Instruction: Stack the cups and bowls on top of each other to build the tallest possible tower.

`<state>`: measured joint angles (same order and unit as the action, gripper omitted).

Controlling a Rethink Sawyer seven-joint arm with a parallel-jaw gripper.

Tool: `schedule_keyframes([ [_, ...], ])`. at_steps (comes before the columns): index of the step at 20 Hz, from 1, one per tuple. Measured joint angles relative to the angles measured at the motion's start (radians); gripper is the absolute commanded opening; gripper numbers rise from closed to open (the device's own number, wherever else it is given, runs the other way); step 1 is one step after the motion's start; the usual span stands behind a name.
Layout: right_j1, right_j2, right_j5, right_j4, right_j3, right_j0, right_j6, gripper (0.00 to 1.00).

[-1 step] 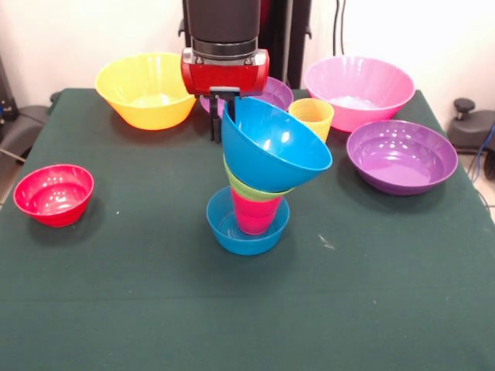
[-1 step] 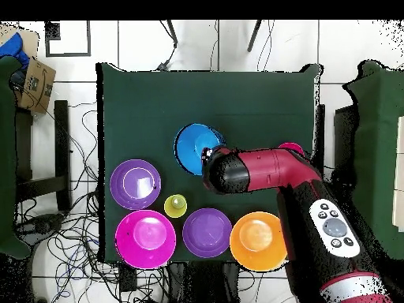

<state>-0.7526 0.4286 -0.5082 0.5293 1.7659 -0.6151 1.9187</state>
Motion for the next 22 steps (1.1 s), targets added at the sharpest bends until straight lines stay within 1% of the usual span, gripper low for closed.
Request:
schedule_keyframes([
  [5,0.000,-0.003,0.000,-0.003,0.000,0.000,0.000,0.00],
  [13,0.003,-0.003,0.000,-0.031,0.000,-0.004,0.000,0.00],
  [22,0.038,0.024,0.000,-0.089,0.003,-0.043,0.000,0.00],
])
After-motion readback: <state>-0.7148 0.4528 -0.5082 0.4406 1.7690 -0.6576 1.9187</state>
